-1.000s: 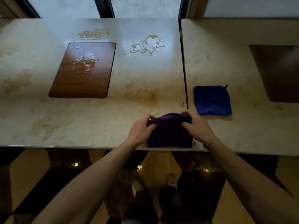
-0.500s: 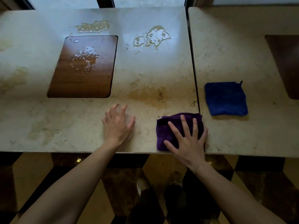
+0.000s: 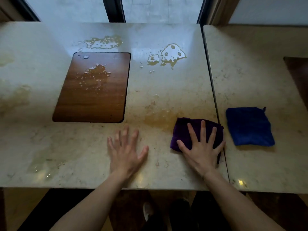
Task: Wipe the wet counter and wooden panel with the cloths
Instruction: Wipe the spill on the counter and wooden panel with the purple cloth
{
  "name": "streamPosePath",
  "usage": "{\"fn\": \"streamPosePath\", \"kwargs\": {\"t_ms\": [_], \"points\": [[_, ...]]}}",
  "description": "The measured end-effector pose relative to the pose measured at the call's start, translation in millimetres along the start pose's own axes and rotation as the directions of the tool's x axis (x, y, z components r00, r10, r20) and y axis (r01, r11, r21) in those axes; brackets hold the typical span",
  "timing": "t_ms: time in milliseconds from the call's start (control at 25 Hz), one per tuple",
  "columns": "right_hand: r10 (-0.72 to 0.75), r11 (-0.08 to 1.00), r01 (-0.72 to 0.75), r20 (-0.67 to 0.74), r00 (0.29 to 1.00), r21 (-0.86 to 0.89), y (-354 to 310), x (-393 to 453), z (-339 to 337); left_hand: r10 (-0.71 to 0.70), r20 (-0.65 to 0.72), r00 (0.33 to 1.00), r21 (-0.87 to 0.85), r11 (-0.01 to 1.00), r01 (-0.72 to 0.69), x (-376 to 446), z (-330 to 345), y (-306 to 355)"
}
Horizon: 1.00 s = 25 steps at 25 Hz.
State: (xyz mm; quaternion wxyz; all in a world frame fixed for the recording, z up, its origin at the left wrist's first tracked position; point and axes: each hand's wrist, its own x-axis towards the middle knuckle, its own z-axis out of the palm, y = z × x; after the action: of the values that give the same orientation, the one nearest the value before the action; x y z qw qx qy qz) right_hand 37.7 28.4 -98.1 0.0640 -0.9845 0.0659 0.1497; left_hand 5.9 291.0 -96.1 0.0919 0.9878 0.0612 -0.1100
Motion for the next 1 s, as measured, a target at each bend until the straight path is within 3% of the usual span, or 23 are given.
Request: {"fn": "streamPosePath", "kwargs": {"t_ms": [480,640,800,1000], "points": [[-0.082,0.996,0.084,-0.171,0.982,0.006,-47.6,226.7,-58.5,0.026,-0.046,0.999,0.008,1.0,-0.026,7.8,-2.8,-3.0],[-0.072,0.997,0.072,-0.097,0.993,0.003,-51.4,272.0,-79.8,-0.031,-0.227,0.973,-0.027,0.999,0.026,150.9,-60.1,-10.9],[-0.042,0.999,0.042,-0.023,0.999,0.015,-55.5,327.2,-101.2,0.013,-0.016,1.0,0.071,0.997,-0.012,277.6,-73.4,4.3],[-0.062,0.996,0.062,0.003,0.998,0.06,-69.9,432.5,-138.1,-0.002,-0.067,0.998,0.085,0.996,0.007,283.6,-54.1,1.0]]}}
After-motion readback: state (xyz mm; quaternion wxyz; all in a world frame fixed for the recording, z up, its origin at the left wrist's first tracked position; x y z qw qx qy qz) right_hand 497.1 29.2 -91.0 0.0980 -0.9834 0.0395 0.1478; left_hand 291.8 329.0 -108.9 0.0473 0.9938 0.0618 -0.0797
